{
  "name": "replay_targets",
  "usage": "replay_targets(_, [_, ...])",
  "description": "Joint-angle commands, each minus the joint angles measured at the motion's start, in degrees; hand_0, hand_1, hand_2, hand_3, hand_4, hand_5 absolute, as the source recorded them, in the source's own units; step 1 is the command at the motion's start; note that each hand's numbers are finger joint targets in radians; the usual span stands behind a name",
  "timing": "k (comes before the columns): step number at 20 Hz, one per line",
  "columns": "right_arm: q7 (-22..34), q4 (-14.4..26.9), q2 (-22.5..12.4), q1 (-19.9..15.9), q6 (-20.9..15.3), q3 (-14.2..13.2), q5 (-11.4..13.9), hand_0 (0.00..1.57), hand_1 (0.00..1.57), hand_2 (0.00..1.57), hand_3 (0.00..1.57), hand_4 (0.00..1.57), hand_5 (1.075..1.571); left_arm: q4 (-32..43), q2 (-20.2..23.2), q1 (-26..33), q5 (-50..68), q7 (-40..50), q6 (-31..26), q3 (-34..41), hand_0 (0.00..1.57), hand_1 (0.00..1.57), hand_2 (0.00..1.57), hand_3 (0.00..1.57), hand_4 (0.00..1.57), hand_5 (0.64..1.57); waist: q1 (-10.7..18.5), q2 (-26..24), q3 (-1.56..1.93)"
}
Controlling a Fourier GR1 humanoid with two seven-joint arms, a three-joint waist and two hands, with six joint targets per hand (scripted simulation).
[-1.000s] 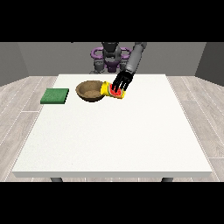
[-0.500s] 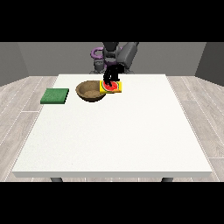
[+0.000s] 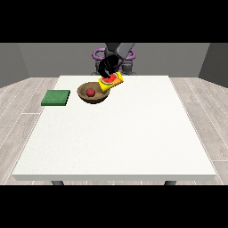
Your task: Pick the cup and pour the ball into the bowl, then pick the bowl and place it on the pad
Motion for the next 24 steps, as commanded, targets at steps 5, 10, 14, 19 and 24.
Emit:
replay_targets(5, [-2.23, 1.0, -0.37, 5.5, 1.67, -2.02, -0.51, 0.0, 0.0, 0.0, 0.0, 0.38, 1.565, -8.2, 1.09, 6.88, 4.78, -3.2, 1.62, 4.88, 1.5, 1.5, 1.57, 1.57, 1.01, 1.52, 3.2, -3.41, -0.13])
replay_targets(10, [-0.74, -0.13, -2.61, 5.83, 2.49, -4.0, -2.01, 0.0, 0.0, 0.0, 0.0, 0.38, 1.564, -14.14, 8.11, 6.81, 21.19, -9.79, 7.39, 19.81, 1.11, 1.11, 1.47, 1.48, 0.95, 1.548, 4.02, -2.62, -0.32])
replay_targets(14, [-2.69, -2.73, 0.01, 8.09, 0.3, -3.05, -0.16, 0.0, 0.0, 0.0, 0.0, 0.38, 1.565, -19.79, 9.46, 15.2, 33.28, -19.75, 12.91, 27.94, 1.24, 1.24, 1.57, 1.57, 0.76, 1.568, 5.81, -0.43, -0.51])
replay_targets(19, [-3.41, -8.81, 0.49, 8.46, 0.9, -2.1, -0.71, 0.0, 0.0, 0.0, 0.0, 0.39, 1.565, -26.37, 10.03, 26.93, 46.3, -36.77, 17.09, 34.24, 1.52, 1.52, 1.57, 1.57, 1.2, 1.567, 4.51, 5.57, -0.53])
replay_targets(24, [-2.63, -11.77, 2.02, 9.22, -0.94, -1.28, -0.23, 0.0, 0.0, 0.0, 0.0, 0.42, 1.565, -35.17, 6.12, 30.6, 63.84, -48.98, 8.64, 41.85, 1.5, 1.5, 1.57, 1.57, 1.47, 1.461, 7.39, 6.65, -0.94])
